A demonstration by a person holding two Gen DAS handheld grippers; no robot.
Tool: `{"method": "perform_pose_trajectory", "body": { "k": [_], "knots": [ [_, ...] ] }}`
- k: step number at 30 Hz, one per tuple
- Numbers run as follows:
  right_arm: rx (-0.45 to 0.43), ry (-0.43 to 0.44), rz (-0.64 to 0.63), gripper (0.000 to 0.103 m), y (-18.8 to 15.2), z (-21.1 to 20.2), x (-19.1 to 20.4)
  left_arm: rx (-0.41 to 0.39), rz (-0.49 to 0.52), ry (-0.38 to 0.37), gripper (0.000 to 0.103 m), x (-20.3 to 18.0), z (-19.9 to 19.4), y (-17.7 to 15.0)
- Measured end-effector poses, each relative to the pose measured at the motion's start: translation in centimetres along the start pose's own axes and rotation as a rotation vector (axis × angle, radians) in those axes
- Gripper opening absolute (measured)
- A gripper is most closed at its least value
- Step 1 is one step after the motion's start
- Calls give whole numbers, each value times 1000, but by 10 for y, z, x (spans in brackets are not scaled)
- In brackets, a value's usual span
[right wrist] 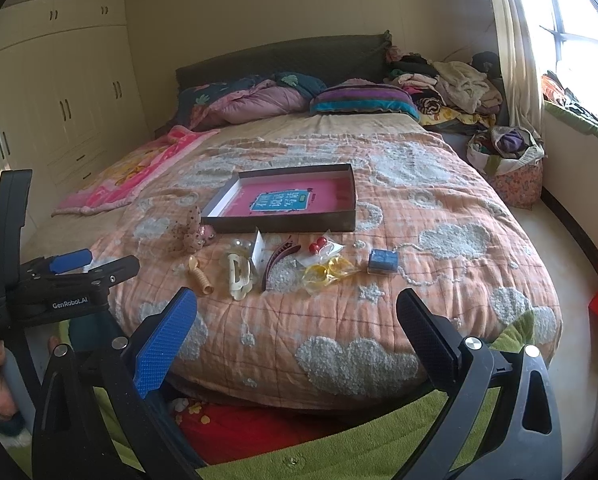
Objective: Organize jewelry
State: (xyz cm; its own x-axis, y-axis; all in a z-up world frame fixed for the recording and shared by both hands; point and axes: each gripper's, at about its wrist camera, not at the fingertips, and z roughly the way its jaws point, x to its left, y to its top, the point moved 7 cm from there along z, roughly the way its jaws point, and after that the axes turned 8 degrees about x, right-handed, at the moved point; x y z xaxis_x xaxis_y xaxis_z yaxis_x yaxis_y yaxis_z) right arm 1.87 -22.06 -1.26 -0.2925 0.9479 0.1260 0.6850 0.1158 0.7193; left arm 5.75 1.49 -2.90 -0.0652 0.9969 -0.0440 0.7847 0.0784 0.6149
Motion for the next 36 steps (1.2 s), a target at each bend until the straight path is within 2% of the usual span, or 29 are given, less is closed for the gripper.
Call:
{"method": "perform_pose_trajectory", "body": {
  "k": [13, 23, 29, 36],
  "knots": [
    [27, 54, -54, 99, 19, 24, 24, -17, -54, 57, 94, 28, 6, 2],
    [42, 106, -109, 99, 38, 51, 48, -6, -145, 125, 94, 83, 15, 11],
    [33, 125, -128, 99, 62, 65, 53, 9, -189, 124, 94, 110, 30, 28],
    [7, 104, -82, 99, 89, 81, 37, 24, -182, 117, 94, 113, 60, 60]
  ]
}}
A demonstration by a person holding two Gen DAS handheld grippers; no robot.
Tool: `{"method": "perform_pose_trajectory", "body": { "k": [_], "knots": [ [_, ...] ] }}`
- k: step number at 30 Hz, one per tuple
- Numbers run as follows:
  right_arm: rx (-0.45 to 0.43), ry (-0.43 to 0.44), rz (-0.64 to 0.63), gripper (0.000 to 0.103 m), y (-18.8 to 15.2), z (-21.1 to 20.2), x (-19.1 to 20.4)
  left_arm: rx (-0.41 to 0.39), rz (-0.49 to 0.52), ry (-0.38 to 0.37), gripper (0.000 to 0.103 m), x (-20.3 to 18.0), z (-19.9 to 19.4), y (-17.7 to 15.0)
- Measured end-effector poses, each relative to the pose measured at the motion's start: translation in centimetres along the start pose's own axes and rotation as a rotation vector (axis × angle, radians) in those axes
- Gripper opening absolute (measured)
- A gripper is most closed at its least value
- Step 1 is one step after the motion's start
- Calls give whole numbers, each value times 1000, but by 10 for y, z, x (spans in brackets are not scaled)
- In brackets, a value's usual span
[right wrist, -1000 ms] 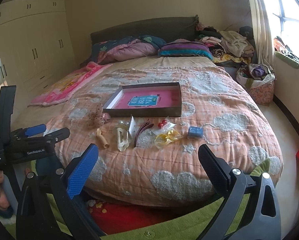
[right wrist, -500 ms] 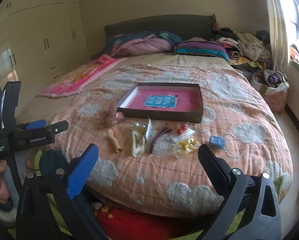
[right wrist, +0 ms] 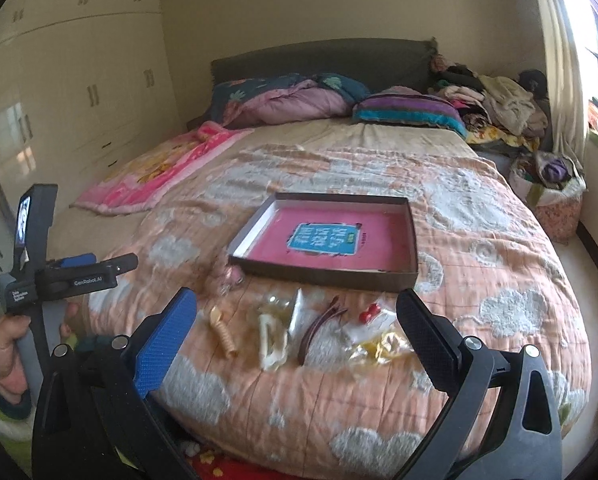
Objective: Organize jewelry
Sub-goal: 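Grasp the sheer dotted bow clip with the left tool while the right tool grasps the yellow bangle bag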
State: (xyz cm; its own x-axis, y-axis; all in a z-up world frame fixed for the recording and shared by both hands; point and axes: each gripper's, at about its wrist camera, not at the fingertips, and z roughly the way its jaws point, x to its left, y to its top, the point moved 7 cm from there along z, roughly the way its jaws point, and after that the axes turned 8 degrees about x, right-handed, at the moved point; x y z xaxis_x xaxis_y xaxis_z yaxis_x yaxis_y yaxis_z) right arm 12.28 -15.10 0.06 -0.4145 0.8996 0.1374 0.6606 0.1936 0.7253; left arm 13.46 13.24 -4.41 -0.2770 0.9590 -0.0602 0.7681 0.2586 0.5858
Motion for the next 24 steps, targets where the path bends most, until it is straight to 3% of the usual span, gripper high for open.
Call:
{"method": "perform_pose_trajectory", "body": {
  "k": [6, 13, 24],
  "knots": [
    [34, -55, 118, 99, -10, 22, -40, 58, 4, -12, 94, -16, 49, 19],
    [165, -92, 260, 99, -53, 70, -82, 152, 4, -101, 94, -30, 103, 14],
    [299, -36, 359, 98, -81, 141, -96, 231, -166, -270, 94, -12, 152, 10]
  ]
}}
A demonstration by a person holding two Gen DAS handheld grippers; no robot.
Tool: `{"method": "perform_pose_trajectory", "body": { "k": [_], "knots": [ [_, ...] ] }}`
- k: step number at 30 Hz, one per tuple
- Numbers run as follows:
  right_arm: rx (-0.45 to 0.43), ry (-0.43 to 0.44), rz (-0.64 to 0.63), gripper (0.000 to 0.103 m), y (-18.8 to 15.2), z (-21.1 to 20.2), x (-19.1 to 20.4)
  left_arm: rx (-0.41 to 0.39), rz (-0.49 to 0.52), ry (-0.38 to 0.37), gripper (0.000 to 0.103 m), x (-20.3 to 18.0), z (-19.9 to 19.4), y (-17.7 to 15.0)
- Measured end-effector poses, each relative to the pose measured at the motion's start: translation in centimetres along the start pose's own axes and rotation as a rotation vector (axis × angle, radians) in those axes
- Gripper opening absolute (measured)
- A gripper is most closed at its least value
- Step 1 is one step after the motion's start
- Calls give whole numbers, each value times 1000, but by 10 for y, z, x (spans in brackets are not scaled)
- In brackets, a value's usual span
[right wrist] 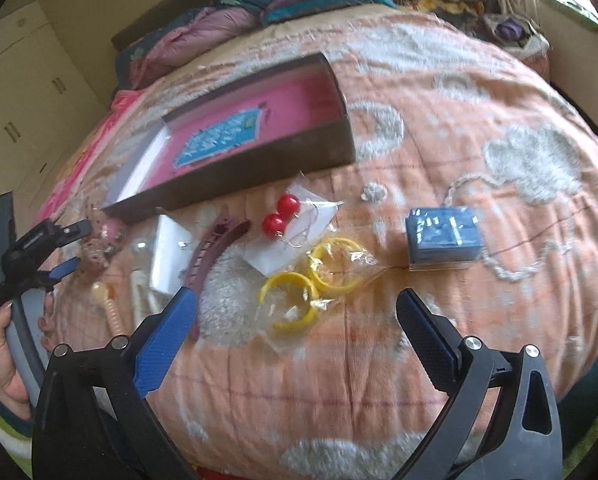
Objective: Organize jewelry
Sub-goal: 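Grasp the sheer dotted bow clip with the left tool while the right tool grasps the yellow bangle bag, then carry the bow with the left tool while the right tool carries the bangle bag toward the tray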
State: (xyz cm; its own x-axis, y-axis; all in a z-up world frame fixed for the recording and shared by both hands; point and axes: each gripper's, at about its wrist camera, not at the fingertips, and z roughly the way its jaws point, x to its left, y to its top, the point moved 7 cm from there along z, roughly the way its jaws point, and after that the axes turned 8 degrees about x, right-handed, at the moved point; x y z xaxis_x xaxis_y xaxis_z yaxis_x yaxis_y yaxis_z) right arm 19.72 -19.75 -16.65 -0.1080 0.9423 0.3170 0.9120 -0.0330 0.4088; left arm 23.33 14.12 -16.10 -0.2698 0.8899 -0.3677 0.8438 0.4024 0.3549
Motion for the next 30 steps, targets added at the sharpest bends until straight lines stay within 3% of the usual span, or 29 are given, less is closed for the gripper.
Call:
{"method": "perform_pose_trajectory", "body": {
  "k": [1, 3, 5, 6, 7, 8, 13, 21, 30],
  "knots": [
    [11, 12, 19, 97, 1, 6, -2, 4, 0, -12, 94, -1, 2, -1],
    [34, 44, 55, 79, 3, 17, -4, 4, 8, -25, 94, -5, 5, -2],
    [33, 53, 75, 70, 6, 22, -7, -1, 20, -37, 91, -9, 6, -2],
    [26, 52, 74, 56, 7, 24, -7, -3, 30, -42, 87, -12, 7, -2],
    [22, 49, 73, 51, 8, 25, -8, -4, 41, -43, 82, -14, 9, -2],
    [21, 59, 78, 50, 8, 25, -9, -5, 51, -44, 79, -16, 11, 0],
    [-6, 84, 49, 45, 2, 15, -8, -11, 98, -96, 34, -26, 11, -5],
    [-67, 74, -54, 44, -10, -10, 2, -75, 182, -59, 26, -40, -16, -22],
    [-171, 82, -83, 44, -4, -53, 2, -112, 253, -101, 26, -74, -46, -35]
  ]
}}
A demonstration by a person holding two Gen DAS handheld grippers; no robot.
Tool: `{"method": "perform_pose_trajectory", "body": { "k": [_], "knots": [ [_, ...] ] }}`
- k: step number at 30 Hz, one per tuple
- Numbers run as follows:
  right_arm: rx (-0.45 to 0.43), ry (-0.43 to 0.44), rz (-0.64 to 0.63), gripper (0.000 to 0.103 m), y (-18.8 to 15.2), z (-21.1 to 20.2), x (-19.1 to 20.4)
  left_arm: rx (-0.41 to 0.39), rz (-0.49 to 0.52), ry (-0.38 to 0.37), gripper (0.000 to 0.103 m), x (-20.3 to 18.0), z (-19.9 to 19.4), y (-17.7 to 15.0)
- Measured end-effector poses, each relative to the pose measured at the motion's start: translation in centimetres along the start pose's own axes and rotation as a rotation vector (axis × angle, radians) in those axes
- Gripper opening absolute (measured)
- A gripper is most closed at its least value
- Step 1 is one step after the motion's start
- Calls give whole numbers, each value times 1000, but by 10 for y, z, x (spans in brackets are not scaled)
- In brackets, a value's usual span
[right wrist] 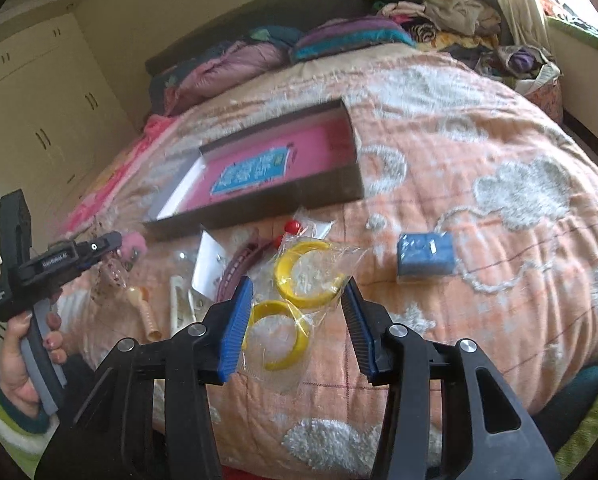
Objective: Organize jewelry
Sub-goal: 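Carry the bow with the left tool while the right tool carries the bangle bag toward the tray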
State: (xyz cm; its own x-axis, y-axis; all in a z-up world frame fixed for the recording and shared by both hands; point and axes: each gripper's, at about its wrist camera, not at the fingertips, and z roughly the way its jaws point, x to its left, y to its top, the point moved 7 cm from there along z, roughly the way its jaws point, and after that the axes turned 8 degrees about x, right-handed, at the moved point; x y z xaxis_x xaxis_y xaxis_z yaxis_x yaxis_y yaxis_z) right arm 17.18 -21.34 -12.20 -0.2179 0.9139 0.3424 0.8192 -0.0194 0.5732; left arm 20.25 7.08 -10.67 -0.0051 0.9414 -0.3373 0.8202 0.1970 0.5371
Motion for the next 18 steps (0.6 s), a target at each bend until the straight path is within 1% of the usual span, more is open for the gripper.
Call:
{"method": "perform_pose_trajectory", "body": {
  "k": [3, 5, 7, 11, 14, 16, 18],
  "knots": [
    [-26, -7, -3, 44, 2, -10, -4, 2, 33, -5, 27, -15, 2, 3],
    [-26, -2, 10, 44, 1, -11, -6, 12, 45, 1, 28, -23, 8, 4],
    [-28, 2, 16, 44, -1, -15, -7, 21, 60, 9, 31, -28, 14, 5],
    [-39, 7, 12, 44, -3, -22, -4, 45, 79, 18, 32, -33, 25, 4],
    [-62, 8, 3, 44, 1, -30, -3, 30, 84, 6, 26, -37, 18, 8],
    [-77, 13, -5, 44, 5, -35, -1, 0, 115, 18, 21, -45, 9, 16],
    [-94, 16, -14, 44, 9, -42, 2, -26, 125, 10, 20, -51, -1, 25]
  ]
}}
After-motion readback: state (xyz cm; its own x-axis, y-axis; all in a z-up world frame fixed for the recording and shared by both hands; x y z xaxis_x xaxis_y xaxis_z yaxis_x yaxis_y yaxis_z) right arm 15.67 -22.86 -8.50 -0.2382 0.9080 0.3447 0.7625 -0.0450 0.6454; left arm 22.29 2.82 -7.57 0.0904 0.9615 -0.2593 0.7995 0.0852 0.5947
